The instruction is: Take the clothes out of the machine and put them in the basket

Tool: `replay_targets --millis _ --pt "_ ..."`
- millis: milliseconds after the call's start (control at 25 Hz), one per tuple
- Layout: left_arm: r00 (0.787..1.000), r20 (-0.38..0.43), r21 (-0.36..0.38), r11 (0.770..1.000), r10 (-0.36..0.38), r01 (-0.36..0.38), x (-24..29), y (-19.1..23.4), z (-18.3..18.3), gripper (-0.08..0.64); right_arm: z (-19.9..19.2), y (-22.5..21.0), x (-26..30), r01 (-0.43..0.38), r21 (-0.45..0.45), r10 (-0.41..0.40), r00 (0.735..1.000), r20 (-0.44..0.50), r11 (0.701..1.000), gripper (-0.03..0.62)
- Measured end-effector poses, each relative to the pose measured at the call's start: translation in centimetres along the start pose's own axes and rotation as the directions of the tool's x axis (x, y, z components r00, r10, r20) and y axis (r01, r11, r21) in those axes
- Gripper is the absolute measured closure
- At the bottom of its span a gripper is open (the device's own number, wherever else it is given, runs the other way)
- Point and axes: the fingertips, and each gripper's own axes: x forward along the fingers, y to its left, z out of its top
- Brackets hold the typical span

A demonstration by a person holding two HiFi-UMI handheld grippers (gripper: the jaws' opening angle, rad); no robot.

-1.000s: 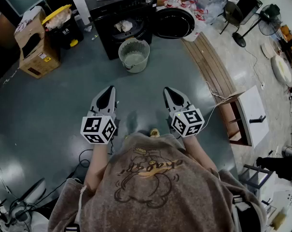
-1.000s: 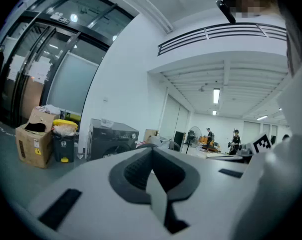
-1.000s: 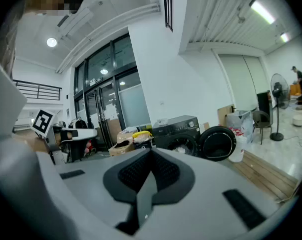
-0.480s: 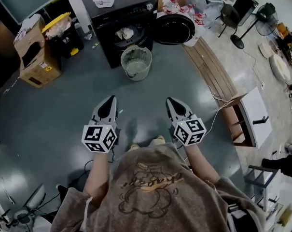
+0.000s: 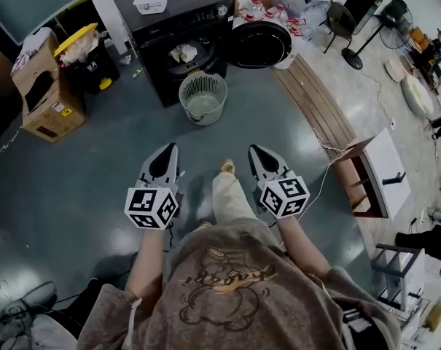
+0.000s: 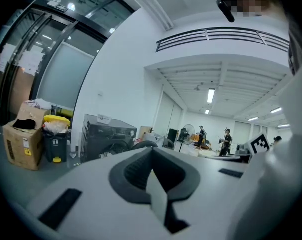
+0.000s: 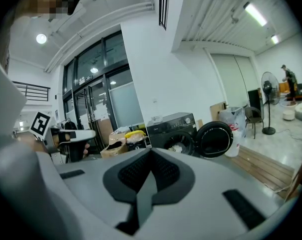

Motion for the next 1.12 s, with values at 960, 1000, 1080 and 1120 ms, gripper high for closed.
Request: replay_targets --millis 960,1000,1080,1120 --pt "0.996 0.005 -0.016 0.996 0.091 -0.091 28.2 9.4 8.6 0.557 12.3 -16.1 24.9 -0.125 -0.008 0.125 0.991 -0.046 0.992 0.597" --pt "0.995 0.007 -0.015 0.995 0.095 -0.095 29.2 9.7 8.9 0.557 12.6 -16.6 25.7 -0.135 -0.009 0.135 0.990 -0.051 0.991 0.597" --pt "0.995 0.008 -0.013 0.995 0.102 -0.102 30.8 10.3 9.3 0.557 13.1 -17.4 27.5 -0.152 -0.016 0.151 0.987 -0.060 0.988 0.597" --pt "0.994 0.007 -0.014 0.994 0.105 -0.104 31.6 10.7 9.4 0.557 13.3 -17.8 28.3 -0.159 -0.019 0.157 0.985 -0.064 0.987 0.597"
